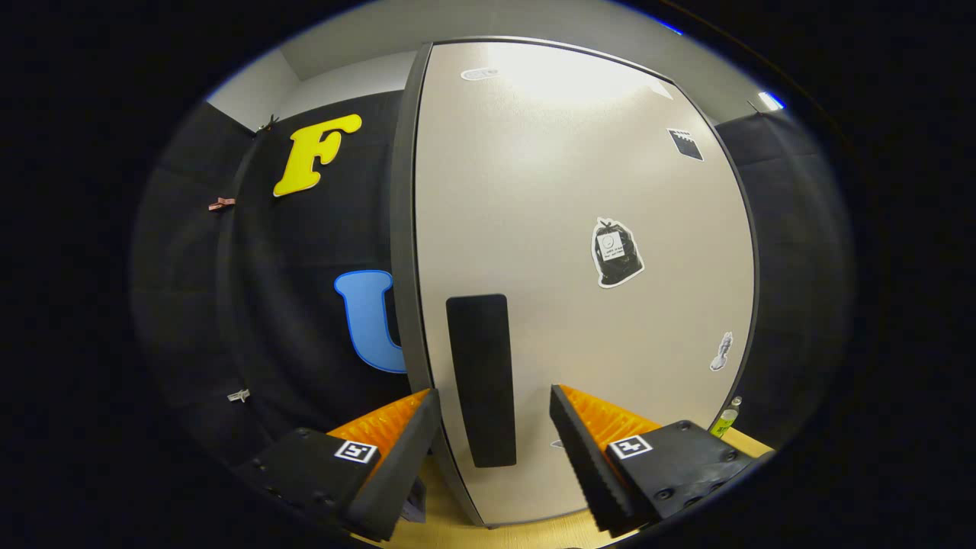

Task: Open the shoe cabinet door, grab the shoes and put them into the shoe cabinet, then close the shoe cabinet door.

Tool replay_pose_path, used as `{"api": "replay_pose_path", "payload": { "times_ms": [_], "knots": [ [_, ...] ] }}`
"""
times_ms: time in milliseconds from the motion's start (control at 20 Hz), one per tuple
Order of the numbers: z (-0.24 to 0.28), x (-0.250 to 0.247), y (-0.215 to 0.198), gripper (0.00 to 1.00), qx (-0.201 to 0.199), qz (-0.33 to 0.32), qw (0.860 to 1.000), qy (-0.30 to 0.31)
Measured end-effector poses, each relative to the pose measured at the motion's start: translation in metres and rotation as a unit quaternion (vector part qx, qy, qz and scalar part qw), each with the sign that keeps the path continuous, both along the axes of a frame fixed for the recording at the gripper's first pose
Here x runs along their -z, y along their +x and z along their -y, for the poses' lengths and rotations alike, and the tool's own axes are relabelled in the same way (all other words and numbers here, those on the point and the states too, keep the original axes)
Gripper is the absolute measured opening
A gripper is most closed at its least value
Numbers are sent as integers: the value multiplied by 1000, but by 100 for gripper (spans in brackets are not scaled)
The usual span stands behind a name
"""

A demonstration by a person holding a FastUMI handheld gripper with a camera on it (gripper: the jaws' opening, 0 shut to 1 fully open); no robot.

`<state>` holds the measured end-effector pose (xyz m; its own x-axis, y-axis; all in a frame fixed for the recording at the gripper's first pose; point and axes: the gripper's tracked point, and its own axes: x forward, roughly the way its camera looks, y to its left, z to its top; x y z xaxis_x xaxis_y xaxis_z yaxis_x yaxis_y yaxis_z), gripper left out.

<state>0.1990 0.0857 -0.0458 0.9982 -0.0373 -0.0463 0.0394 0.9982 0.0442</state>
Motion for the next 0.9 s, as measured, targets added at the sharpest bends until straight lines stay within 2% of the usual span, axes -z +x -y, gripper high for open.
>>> {"api": "replay_pose_path", "payload": {
  "times_ms": [50, 100, 150, 200, 300, 350, 400, 450, 500, 900],
  "knots": [
    [1, 1, 2, 88, 4, -1, 1000, 0],
    [2, 1, 4, 77, 10, 0, 1000, -1],
    [0, 2, 5, 75, 11, 0, 1000, -2],
    [0, 3, 6, 62, 13, 0, 1000, -3],
    [-3, 3, 6, 46, 12, -1, 1000, -8],
    [-1, 3, 4, 45, 16, -1, 1000, -12],
    [-1, 5, 6, 38, 17, -4, 1000, -14],
    [0, 4, 5, 37, 19, -4, 1000, -14],
    [-1, 4, 5, 29, 20, -4, 1000, -15],
    [-1, 5, -6, 29, 6, -15, 1000, -23]
  ]
}}
